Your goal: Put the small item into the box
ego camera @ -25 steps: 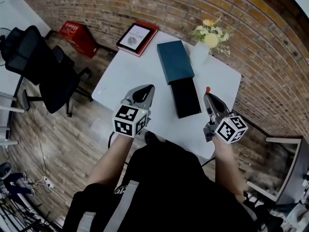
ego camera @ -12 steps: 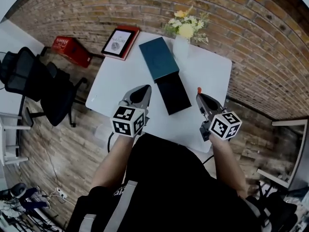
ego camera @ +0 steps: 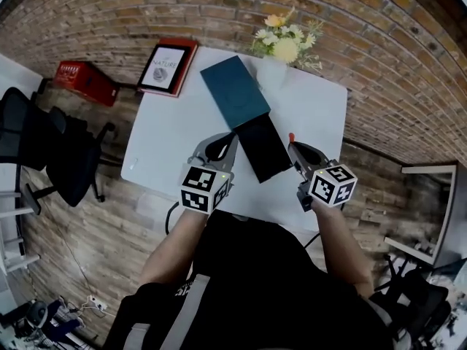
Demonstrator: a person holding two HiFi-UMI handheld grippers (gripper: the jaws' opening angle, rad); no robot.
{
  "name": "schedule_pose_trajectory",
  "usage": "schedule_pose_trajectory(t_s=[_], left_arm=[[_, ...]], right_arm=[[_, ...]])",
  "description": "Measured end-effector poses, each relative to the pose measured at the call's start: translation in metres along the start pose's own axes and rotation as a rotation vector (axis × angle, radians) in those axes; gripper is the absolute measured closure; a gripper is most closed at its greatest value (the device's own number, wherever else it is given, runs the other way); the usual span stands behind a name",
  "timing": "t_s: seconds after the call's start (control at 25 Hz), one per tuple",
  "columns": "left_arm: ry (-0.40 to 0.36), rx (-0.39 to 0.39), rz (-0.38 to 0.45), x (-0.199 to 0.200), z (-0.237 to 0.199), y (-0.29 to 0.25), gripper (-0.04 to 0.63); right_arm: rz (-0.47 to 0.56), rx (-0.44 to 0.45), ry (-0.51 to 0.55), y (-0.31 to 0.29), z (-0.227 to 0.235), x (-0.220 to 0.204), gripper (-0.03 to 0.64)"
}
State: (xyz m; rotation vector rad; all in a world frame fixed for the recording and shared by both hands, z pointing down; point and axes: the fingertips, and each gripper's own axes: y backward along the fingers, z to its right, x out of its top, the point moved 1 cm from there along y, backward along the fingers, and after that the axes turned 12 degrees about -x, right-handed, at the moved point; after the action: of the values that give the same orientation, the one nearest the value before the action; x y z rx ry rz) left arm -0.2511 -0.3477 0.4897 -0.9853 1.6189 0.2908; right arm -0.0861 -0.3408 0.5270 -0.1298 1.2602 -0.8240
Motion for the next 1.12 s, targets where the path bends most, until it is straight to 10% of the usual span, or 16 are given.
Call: schedule_pose_trajectory(t_s=[1.12], left_arm=[[0.085, -0.055, -0.027, -0.016, -0.075, 0.012, 0.588]], right_arm=[[-0.426, -0.134, 0.184, -0.112, -0.018, -0.102, 0.603]])
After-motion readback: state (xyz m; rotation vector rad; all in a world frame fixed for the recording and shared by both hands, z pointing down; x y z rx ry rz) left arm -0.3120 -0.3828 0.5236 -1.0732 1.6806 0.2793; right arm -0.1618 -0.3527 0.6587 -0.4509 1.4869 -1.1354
